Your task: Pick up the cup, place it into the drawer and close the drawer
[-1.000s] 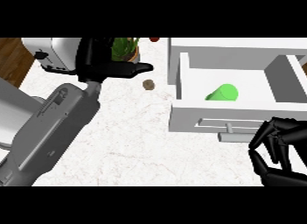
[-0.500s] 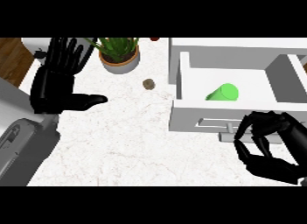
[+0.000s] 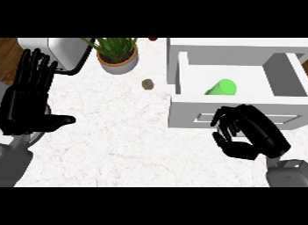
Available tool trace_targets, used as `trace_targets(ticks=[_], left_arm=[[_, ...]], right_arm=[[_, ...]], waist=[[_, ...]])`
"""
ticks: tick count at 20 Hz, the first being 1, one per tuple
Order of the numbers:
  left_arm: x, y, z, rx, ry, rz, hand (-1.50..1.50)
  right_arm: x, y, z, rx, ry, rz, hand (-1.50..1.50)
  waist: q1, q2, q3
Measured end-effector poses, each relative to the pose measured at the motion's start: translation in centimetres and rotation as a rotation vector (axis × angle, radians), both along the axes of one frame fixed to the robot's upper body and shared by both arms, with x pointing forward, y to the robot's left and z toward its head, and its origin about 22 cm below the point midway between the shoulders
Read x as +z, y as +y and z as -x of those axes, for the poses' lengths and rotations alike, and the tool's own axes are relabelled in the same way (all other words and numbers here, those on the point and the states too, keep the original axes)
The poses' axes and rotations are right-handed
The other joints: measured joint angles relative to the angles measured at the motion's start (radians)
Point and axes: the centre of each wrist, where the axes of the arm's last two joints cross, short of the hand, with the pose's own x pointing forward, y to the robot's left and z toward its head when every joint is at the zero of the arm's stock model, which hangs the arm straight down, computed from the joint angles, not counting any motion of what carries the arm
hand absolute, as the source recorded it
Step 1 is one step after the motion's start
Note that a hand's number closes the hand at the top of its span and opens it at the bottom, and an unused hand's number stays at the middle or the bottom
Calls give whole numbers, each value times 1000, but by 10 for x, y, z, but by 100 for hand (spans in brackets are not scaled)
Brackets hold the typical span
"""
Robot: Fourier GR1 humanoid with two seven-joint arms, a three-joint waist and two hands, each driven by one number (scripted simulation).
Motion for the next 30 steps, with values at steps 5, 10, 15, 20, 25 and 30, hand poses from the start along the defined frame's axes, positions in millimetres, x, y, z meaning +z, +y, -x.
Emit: trace_targets(ticks=[5, 10, 15, 20, 25, 30], left_arm=[[-17, 15, 12, 4, -4, 1, -150], [-19, 36, 22, 10, -6, 11, -150], [-20, 53, 29, 12, 1, 13, -150], [-25, 58, 39, -2, -5, 19, -150], [-29, 58, 36, -15, -8, 25, -150], [-31, 61, 35, -35, -12, 30, -150]], right_arm=[[-35, 14, -24, -24, 23, 76, -150], [-62, 19, -45, -28, 54, 150, -150], [-75, 18, -78, -36, 78, 158, -150], [-77, 11, -107, -24, 89, 128, -150], [-68, -2, -131, -2, 107, 93, -150], [-55, -17, -146, 28, 116, 84, -150]], waist=[[-4, 2, 0], [-6, 1, 0], [-4, 1, -1], [5, -1, -2], [12, -3, -4], [28, -2, -5]])
